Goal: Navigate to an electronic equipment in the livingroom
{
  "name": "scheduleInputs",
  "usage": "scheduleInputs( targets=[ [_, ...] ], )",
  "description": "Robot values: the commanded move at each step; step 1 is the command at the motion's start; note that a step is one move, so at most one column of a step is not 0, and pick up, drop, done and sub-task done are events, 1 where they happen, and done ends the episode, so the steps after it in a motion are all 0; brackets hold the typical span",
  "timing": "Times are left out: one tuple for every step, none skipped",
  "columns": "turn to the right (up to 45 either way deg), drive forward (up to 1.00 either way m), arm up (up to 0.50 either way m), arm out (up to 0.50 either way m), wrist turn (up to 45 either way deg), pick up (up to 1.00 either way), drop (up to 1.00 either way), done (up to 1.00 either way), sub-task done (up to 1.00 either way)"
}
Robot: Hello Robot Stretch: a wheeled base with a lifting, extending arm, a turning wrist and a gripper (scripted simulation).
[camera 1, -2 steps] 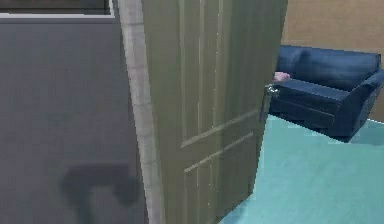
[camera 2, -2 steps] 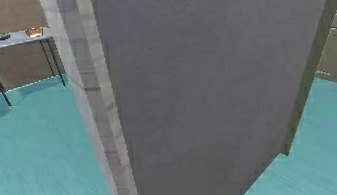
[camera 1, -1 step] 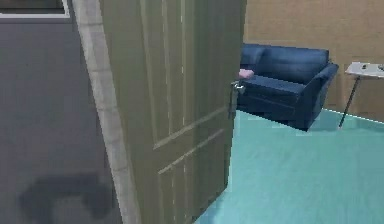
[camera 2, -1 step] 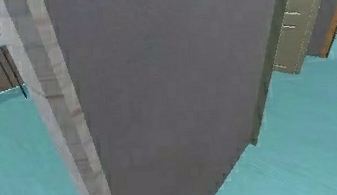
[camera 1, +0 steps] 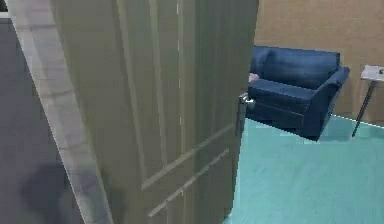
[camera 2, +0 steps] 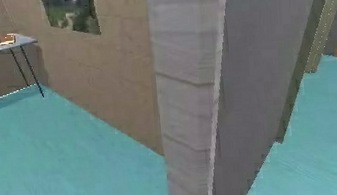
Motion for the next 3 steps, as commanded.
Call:
scheduleInputs(
  targets=[
    [36.0, 0.0, 0.0, 0.0, 0.0, 0.0, 0.0, 0.0, 0.0],
    [0.0, 1.0, 0.0, 0.0, 0.0, 0.0, 0.0, 0.0, 0.0],
    [0.0, 0.2, 0.0, 0.0, 0.0, 0.0, 0.0, 0.0, 0.0]
  ],
)
